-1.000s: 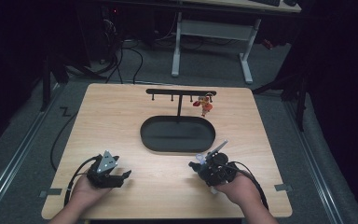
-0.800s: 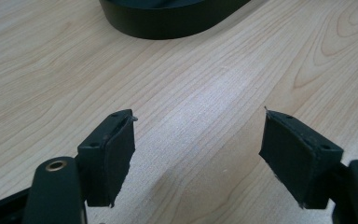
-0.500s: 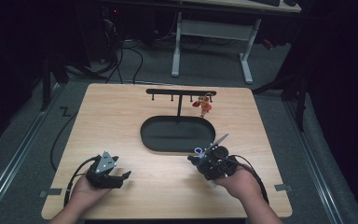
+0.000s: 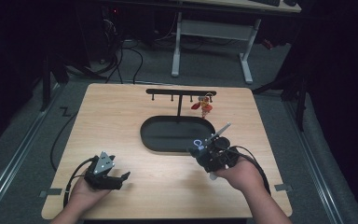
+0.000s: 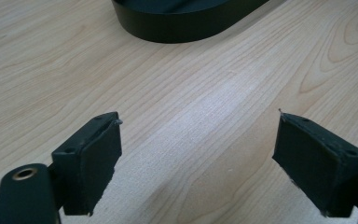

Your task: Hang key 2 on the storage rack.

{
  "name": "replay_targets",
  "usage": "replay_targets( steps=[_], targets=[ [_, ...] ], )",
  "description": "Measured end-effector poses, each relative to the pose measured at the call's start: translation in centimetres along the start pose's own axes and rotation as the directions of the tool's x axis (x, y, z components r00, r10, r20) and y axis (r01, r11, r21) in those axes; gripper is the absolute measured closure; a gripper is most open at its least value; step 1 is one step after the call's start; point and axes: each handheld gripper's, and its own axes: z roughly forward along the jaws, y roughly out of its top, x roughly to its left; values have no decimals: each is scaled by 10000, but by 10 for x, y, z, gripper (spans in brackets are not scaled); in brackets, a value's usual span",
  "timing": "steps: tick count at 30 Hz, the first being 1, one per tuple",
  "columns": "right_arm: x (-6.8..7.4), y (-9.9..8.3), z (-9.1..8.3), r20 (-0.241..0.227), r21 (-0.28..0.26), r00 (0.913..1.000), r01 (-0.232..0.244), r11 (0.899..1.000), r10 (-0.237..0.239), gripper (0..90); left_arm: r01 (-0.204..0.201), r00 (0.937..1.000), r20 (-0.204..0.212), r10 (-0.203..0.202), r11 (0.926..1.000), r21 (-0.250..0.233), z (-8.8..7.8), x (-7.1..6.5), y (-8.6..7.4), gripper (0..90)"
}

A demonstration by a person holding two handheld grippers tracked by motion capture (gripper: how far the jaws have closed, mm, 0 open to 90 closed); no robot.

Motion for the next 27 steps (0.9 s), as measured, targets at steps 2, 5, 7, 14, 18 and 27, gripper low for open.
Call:
replay_targets(
  steps=[2,5,7,14,18,27],
  targets=[
    [-1,2,-5,58,-80,10000,4,10000,-4,476,-36,10000,50,36,10000,-46,2,-2,1,143],
    [-5,3,-9,-93,-50,9999,-96,9999,96,477,-300,9995,122,299,9995,102,4,-7,0,141],
    [-7,4,-11,-83,66,9999,-110,9999,110,477,-344,9993,176,341,9993,167,4,-8,-1,140],
    [-14,7,-13,-306,20,9989,-341,9994,342,479,-209,9994,267,204,9996,213,4,-6,-1,136],
    [-14,17,-20,-262,-19,9991,-327,9995,326,480,-339,9989,344,332,9992,198,6,-9,1,137],
    [-11,52,-38,-200,-107,9994,-291,9995,289,480,-606,9972,442,601,9981,107,8,-9,4,143]
  ],
)
